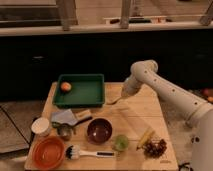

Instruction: Place fork in purple bowl

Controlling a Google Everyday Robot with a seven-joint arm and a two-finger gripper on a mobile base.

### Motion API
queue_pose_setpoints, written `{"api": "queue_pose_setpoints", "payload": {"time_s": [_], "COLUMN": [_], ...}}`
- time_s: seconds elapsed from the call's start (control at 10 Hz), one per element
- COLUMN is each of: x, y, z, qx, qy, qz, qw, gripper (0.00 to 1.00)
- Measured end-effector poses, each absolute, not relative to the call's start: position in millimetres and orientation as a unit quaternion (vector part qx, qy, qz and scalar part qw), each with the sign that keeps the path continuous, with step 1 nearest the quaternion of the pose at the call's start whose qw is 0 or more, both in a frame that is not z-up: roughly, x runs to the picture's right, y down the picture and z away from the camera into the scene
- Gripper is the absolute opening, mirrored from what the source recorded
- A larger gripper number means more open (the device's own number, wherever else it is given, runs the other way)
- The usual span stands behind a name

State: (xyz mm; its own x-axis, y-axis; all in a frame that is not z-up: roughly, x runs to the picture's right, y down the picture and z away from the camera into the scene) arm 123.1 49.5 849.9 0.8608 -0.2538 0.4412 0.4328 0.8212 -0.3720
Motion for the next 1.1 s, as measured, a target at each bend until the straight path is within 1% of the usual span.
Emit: {"api": "queue_pose_setpoints", "payload": {"time_s": [0.6,0.9,1.1], "x": [64,45,36], "y": [63,62,58], "z": [811,788,766], "qx": [-0.227,-0.205,-0.187], "qy": [-0.224,-0.228,-0.232], "qz": [-0.270,-0.288,-0.300], "qw": [0.908,0.907,0.906], "gripper": [0.00,0.00,0.00]}}
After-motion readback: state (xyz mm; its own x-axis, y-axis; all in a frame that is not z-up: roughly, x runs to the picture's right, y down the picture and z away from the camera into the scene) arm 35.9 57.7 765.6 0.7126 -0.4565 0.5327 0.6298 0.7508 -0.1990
